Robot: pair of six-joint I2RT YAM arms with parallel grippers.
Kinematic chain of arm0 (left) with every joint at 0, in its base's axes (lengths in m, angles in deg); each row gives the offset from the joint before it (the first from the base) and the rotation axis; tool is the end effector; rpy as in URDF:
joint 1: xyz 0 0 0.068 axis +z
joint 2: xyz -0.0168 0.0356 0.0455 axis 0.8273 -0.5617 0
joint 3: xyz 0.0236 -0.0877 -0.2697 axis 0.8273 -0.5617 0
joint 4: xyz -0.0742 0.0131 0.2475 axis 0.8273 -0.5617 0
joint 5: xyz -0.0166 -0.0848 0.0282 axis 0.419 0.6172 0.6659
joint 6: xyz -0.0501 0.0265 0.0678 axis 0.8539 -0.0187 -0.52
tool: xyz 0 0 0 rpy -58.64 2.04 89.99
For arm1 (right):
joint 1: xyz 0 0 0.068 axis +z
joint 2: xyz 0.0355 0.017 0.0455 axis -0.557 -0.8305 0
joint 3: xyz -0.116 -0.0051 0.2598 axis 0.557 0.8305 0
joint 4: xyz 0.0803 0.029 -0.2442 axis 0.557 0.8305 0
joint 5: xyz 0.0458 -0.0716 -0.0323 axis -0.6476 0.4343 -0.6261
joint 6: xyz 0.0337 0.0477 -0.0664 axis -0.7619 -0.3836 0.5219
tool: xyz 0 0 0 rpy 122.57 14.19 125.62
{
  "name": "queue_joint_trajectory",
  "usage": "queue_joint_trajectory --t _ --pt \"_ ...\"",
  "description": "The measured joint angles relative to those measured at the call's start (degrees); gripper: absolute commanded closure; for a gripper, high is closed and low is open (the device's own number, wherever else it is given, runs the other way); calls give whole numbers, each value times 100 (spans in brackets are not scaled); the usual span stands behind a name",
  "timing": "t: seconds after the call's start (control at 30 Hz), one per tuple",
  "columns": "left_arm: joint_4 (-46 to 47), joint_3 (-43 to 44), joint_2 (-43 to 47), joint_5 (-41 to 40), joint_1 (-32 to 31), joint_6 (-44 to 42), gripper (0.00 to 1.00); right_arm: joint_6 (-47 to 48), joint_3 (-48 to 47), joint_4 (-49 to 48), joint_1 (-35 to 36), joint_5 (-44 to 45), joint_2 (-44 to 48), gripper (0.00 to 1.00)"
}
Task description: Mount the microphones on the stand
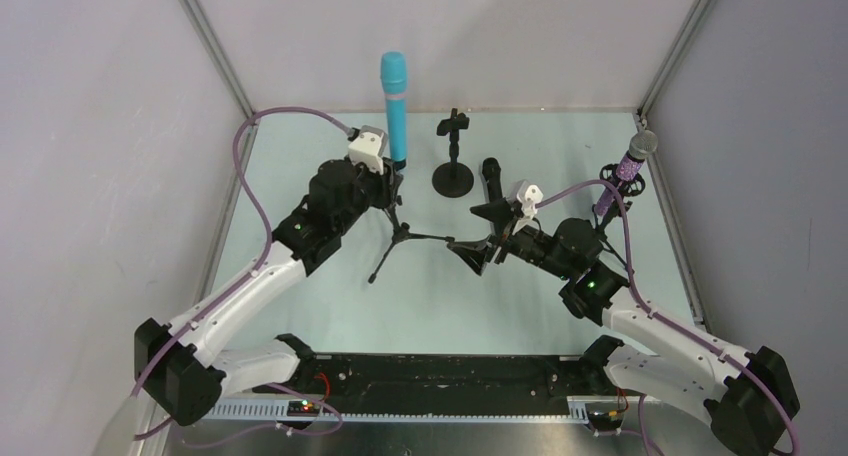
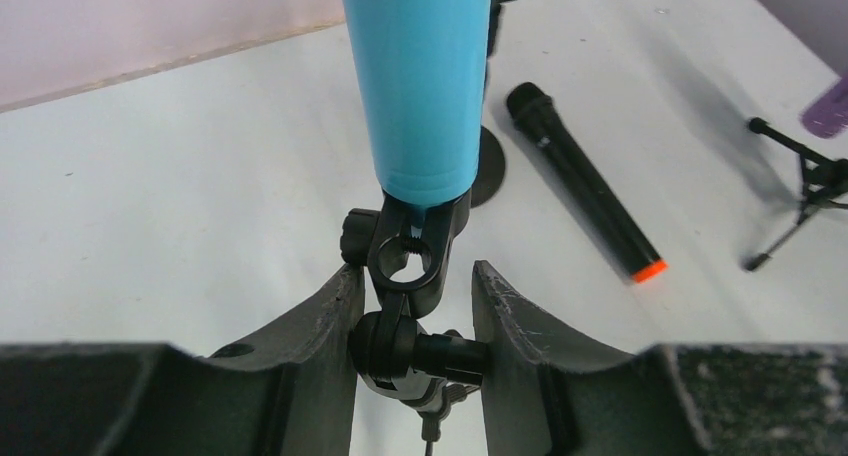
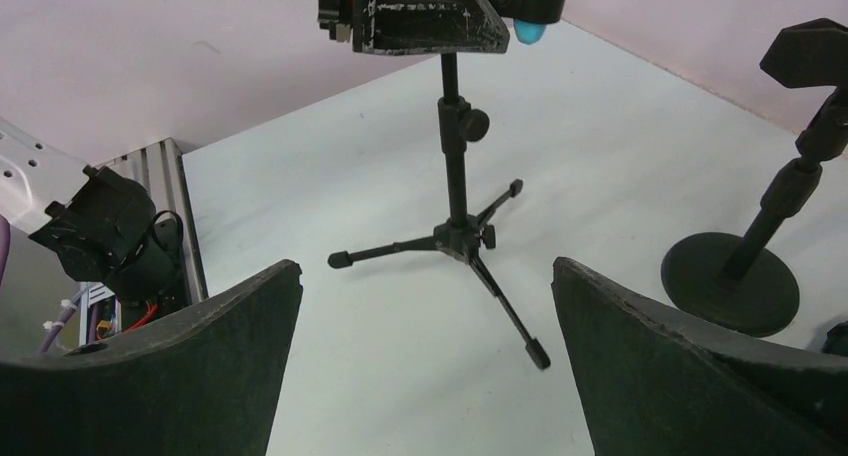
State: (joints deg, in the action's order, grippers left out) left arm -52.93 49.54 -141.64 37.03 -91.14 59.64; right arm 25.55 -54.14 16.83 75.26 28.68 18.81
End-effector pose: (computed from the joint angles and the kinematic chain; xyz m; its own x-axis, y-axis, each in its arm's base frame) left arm 0.2477 -0.1608 0.3487 -0.2336 0.0384 -0.9716 0.4280 0.9013 -0.0673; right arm 0.1657 0.1806 0.3187 -0.0119 0.0986 -0.9951 -0.8735 0.4832 0.0584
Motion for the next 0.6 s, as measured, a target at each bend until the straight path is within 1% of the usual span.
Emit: queue_joint_trajectory --t 0.6 --pt "76 -116 -42 -470 1110 -212 100 -63 39 55 -90 52 0 0"
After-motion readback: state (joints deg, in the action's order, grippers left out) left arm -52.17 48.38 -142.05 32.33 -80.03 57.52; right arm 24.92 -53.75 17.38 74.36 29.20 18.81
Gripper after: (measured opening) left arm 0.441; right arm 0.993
